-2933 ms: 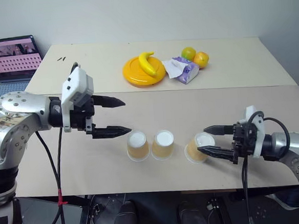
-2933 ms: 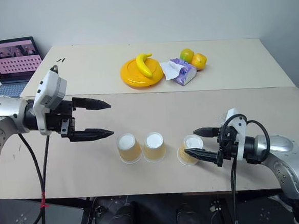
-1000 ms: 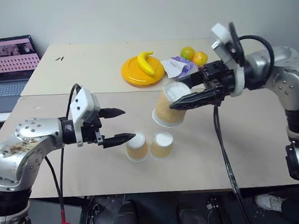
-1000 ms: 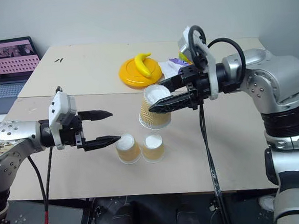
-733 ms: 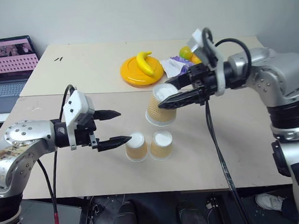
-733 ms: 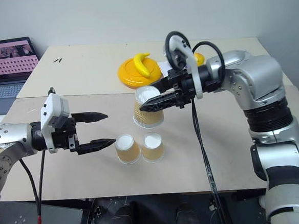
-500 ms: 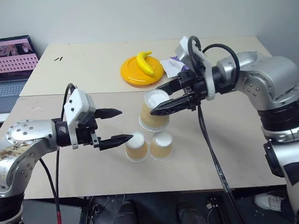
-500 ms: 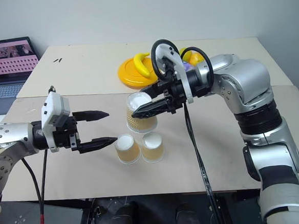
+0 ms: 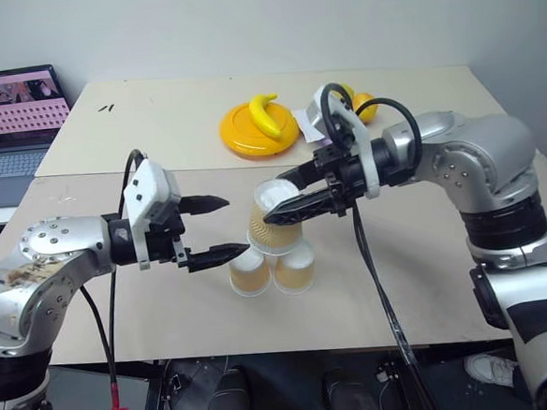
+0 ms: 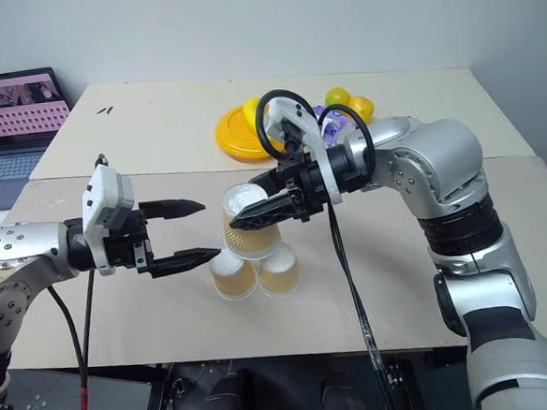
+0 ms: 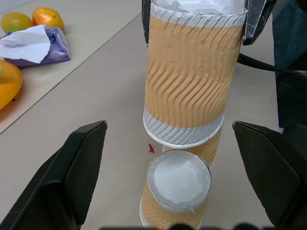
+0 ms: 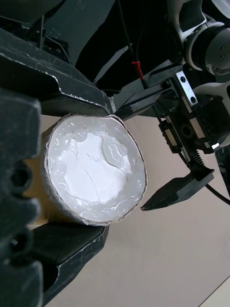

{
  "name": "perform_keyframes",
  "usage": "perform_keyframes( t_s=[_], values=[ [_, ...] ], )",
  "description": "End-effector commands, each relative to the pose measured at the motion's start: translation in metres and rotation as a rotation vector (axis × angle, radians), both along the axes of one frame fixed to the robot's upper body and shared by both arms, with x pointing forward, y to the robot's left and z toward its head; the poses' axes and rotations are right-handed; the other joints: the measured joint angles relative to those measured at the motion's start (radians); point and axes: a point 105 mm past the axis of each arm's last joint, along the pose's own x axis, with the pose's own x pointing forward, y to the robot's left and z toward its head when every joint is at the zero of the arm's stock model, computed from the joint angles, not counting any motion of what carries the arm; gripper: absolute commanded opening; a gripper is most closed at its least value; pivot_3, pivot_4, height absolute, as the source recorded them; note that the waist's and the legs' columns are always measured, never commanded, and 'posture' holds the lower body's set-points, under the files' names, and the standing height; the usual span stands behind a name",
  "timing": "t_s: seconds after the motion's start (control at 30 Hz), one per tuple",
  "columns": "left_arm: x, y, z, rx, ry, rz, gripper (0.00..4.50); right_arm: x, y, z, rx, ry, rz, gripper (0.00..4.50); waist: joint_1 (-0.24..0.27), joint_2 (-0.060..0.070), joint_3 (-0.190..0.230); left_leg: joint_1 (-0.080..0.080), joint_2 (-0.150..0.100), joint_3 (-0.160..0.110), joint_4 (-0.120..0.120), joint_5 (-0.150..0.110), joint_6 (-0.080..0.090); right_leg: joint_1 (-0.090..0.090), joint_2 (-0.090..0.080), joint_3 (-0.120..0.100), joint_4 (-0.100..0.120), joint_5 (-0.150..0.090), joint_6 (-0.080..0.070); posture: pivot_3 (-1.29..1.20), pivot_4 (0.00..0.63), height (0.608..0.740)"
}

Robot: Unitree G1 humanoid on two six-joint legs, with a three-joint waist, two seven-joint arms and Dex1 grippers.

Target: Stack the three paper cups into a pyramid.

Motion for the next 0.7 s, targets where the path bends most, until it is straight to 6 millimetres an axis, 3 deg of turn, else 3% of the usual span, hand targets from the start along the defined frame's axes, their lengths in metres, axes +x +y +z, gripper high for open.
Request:
perform_keyframes(
  t_s=[0.03,0.7],
  values=[
    [0.0,-0.003,0.007,-0.004,-0.037,-0.011,4.5,-0.006,0.001,0.01,0.036,-0.025,0.01,2.73,0.0,0.0,0.0,0.0,0.0,0.0,0.0,0.0,0.0,0.0,0.0,0.0,0.0,0.0,0.0,0.0,0.15,0.732],
    [-0.007,0.004,0.006,0.058,-0.013,-0.05,4.5,-0.006,0.003,-0.009,0.036,-0.028,-0.01,2.73,-0.006,0.0,0.0,0.0,0.0,0.0,0.0,0.0,0.0,0.0,0.0,0.0,0.0,0.0,0.0,0.0,0.15,0.732]
  ],
)
